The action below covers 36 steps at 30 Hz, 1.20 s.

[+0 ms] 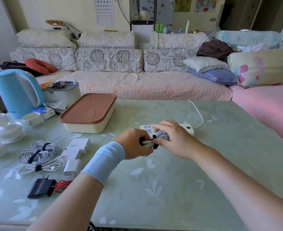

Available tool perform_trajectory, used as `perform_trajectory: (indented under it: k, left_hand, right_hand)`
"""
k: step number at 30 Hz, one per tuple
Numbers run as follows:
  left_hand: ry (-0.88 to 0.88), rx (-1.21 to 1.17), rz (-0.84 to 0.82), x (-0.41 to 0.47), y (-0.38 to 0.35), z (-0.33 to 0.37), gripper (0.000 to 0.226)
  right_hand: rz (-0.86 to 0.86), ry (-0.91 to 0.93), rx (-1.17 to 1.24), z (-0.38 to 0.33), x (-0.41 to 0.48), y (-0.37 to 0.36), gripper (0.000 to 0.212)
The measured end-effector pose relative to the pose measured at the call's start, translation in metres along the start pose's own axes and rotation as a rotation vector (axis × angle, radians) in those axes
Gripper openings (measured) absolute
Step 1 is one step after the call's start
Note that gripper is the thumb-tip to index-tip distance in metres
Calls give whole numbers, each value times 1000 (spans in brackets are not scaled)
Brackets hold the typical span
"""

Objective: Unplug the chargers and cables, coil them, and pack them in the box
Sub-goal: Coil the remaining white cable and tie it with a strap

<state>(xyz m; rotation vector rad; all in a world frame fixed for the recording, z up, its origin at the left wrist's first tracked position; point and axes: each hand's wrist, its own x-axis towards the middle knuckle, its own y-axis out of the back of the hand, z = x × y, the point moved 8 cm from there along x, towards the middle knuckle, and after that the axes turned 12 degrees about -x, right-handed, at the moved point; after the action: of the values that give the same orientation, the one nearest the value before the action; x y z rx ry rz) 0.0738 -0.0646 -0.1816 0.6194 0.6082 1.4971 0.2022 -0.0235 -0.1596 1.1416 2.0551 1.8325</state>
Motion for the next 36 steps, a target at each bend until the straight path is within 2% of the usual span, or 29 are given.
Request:
perform_trajectory:
  k: [2,4,7,10,11,17,20,23,26,28,31,33,34,36]
  left_hand:
    - [-7,32,-11,0,-2,3,16]
    - [-3,36,-38,-1,-7,4,24]
    - [-1,-77,-69,-1,-12,5,36]
    - [-26,-96,-57,0,-8,7,17]
    - [-30,-88,-48,0,-5,6,18]
    - [-43,48,21,1,-1,6,23]
    - [-153,224,112,3,0,19,14]
    - [-301,343,205,3,-1,35,12]
    - [-440,361,313,2,0,46,13]
    - [-455,357,367,3,0,46,24]
    - [-427,372,295,5,-7,44,45]
    - [-342,315,202,5,-13,40,50]
    - [-277,274,140,5,-15,37,48]
    - [-186,206,31,3,-19,29,22]
  right_hand:
    - [-99,-53,127,4,0,-4,23]
    - [-101,-104,273,7,-3,-3,7]
    - [7,-107,307,8,-4,7,18]
    - [33,-55,272,2,-6,12,23]
    - [22,-50,254,1,-7,13,23]
    - [24,-67,182,1,-5,15,6]
    - [60,-142,259,9,-4,16,5]
    - [55,-254,321,23,-3,13,14]
    - [10,-315,312,32,-3,6,16]
    - [-30,-314,330,32,-5,3,13]
    - [-35,-269,346,30,-9,6,9]
    - [23,-185,255,27,-10,14,6]
    - [67,-122,186,22,-10,18,6]
    - [146,17,74,9,-10,23,7]
